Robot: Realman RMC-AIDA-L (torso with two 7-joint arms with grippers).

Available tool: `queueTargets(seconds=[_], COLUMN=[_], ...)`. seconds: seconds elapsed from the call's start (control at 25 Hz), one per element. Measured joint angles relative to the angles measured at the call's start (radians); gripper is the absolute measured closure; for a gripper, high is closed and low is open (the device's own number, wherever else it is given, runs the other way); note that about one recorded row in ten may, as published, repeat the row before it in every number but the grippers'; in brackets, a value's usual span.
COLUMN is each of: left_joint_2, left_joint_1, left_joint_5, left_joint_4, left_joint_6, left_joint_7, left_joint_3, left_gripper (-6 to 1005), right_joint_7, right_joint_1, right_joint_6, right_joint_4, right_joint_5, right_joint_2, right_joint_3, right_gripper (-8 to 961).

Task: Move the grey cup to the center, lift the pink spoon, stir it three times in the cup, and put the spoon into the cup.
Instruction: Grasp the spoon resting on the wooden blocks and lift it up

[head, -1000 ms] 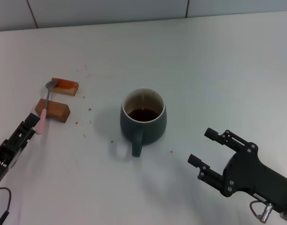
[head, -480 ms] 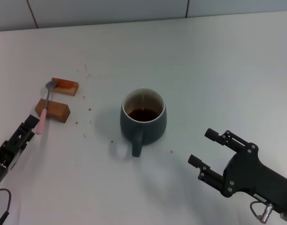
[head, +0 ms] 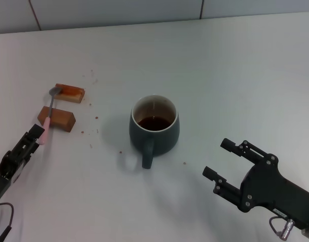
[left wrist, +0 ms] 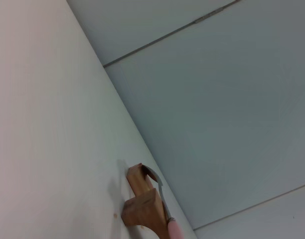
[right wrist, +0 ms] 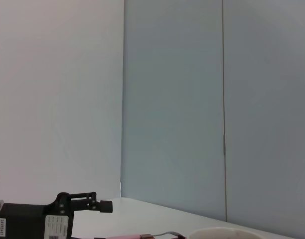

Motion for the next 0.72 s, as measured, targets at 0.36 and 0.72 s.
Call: queueTargets(seconds=[0.36,0.72], left_joint_2=[0.0,0.0], left_joint_1=[-0.009,-0.028], left_joint_5=[0.008,0.015], left_joint_4=[0.0,0.0], left_joint_6=[-0.015,-0.038], left_joint_7=[-0.021,-0.033], left_joint_3=[0.002,0.002], left_gripper=[236,240], right_joint_7=[0.0,0.0], right_joint_1=[-0.001,-0.002], right_joint_6=[0.0,0.0], right_joint_4=[0.0,0.0], right_joint_5=[0.0,0.0], right_joint_2=[0.0,0.0], right_joint_3=[0.001,0.005], right_gripper=[277,277])
